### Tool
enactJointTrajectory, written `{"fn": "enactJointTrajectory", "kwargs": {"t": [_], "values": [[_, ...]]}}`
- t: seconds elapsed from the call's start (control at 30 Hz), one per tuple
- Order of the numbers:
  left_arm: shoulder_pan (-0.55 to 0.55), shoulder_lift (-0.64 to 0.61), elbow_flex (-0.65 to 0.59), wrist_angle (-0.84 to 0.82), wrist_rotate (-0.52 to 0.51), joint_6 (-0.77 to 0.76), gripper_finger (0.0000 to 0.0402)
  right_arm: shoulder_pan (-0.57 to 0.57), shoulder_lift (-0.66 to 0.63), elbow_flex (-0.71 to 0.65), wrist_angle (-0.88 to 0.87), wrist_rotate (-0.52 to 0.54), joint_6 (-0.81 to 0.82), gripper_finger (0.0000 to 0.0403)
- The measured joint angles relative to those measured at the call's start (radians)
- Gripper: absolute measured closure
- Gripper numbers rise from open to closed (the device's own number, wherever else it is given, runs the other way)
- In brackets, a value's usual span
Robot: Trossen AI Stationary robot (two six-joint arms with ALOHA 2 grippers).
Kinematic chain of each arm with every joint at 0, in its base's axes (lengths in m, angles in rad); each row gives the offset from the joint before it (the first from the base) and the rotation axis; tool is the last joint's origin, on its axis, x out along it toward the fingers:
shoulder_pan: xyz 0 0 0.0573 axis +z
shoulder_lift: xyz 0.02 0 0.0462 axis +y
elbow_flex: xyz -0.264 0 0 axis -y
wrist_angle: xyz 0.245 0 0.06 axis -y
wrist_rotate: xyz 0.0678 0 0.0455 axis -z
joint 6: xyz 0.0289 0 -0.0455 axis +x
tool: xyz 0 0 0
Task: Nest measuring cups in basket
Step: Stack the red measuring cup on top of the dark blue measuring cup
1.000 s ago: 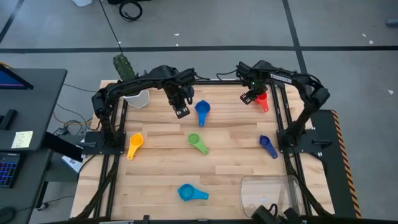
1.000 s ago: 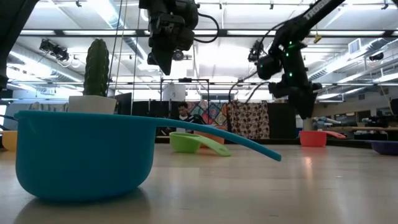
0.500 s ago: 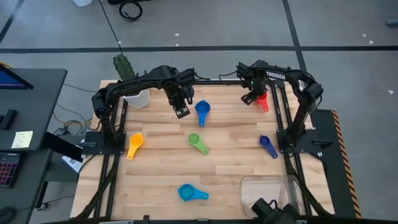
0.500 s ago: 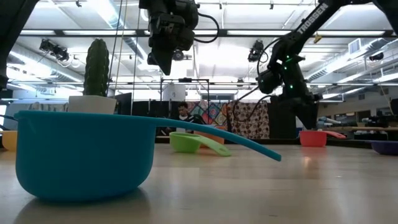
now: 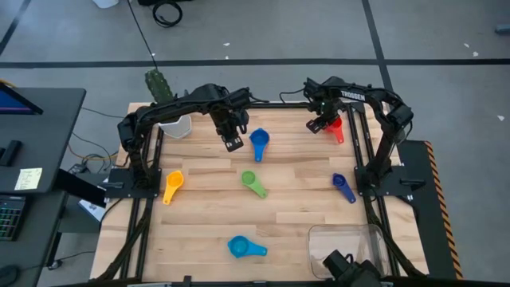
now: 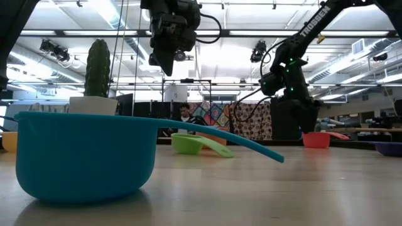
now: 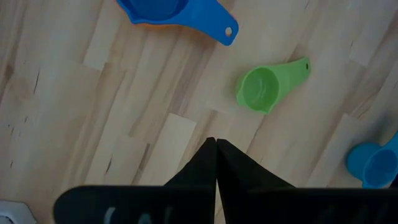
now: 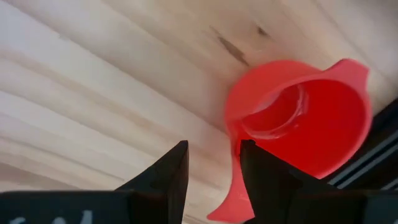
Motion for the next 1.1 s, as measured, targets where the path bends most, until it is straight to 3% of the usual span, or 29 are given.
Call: {"fn": "enactJointTrajectory", "kwargs": {"t": [0.37,0.73,1.1], "values": [[0.000,0.000,0.000,0.000,0.000,0.000,0.0393,-0.019,0.000,0.000,0.009,-0.026,0.000,0.0263],[0.000,0.000,0.000,0.000,0.000,0.000,0.0393,-0.032,0.000,0.000,0.012,-0.031,-0.027,0.0299],[0.000,0.000,0.000,0.000,0.000,0.001,0.0393,-0.033,0.000,-0.017,0.057,-0.030,-0.052,0.0300]]}}
